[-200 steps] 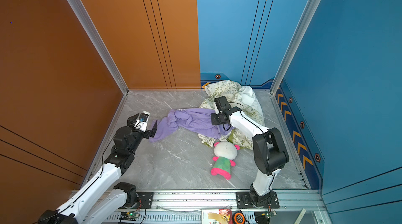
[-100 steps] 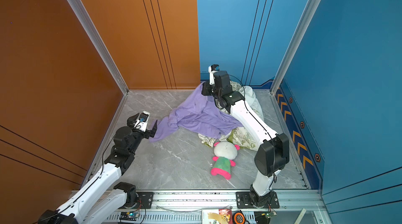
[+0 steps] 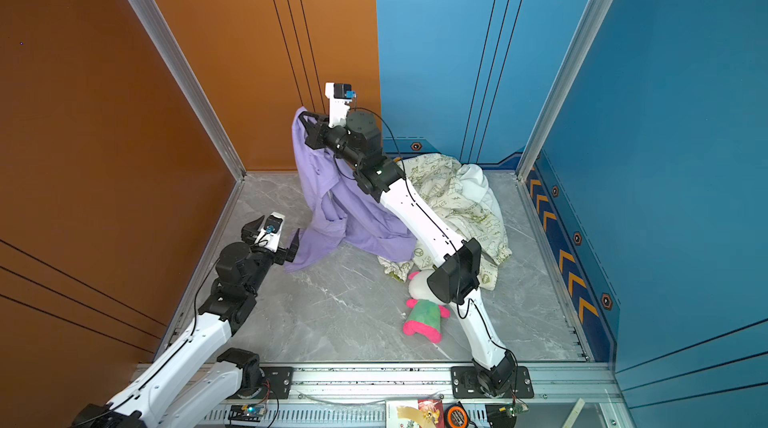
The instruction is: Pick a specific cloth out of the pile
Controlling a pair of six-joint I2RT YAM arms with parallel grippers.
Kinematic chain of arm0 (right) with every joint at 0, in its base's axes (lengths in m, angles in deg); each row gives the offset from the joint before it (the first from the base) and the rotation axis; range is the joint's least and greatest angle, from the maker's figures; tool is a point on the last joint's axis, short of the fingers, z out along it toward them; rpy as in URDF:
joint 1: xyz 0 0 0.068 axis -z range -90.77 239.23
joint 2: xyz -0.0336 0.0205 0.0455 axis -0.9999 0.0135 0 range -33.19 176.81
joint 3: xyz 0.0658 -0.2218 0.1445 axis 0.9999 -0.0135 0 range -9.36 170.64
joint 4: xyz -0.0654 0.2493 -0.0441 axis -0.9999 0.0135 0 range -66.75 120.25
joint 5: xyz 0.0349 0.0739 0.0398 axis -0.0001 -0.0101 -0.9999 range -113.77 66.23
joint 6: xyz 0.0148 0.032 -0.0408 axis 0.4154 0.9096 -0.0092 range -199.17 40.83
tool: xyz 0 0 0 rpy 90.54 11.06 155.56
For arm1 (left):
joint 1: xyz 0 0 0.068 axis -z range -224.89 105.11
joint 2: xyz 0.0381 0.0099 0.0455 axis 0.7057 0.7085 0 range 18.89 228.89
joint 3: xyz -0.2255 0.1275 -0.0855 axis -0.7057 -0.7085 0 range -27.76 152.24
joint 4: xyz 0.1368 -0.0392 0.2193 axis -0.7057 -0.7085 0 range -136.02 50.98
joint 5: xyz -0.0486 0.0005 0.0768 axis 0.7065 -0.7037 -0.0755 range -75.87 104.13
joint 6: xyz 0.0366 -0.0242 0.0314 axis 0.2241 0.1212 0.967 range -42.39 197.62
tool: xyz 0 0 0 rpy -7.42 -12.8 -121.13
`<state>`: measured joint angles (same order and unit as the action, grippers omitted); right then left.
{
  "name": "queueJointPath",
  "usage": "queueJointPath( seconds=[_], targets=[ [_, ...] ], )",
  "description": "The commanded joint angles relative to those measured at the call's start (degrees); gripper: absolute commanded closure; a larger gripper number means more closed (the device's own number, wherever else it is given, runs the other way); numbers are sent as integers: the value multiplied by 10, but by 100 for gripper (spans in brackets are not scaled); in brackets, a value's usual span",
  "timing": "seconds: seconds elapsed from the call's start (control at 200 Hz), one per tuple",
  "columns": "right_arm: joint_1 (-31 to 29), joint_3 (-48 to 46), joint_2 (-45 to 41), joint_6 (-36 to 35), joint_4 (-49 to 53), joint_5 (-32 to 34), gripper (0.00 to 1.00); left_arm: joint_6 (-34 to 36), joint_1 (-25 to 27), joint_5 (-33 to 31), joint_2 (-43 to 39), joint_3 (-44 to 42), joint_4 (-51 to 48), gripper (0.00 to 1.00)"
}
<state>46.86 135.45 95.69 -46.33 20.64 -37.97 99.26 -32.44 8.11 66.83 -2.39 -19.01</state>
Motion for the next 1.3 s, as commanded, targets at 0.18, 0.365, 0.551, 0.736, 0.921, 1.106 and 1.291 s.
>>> queueJointPath(
  seconds=[0.18,0.365,0.551,0.736,0.921,1.106,1.291],
  targets=[
    [-13,2,-1,-60,93,-32,100,7,5,-12,-7,-8,6,2],
    [-21,-121,-35,-176,256,34,95,8,4,-17,-9,-9,6,2],
    [9,-335,-125,-164,277,112,67,6,6,-14,-7,-8,5,2],
    [75,-415,-182,-110,277,59,30,5,6,-5,2,-8,5,2],
    [84,-484,-254,-147,255,65,9,4,10,18,16,-3,0,2],
    [90,-591,-364,-156,175,77,4,-19,29,101,53,12,-7,2],
    [119,-711,-483,-170,134,79,2,-63,80,170,123,83,-44,2]
  ],
)
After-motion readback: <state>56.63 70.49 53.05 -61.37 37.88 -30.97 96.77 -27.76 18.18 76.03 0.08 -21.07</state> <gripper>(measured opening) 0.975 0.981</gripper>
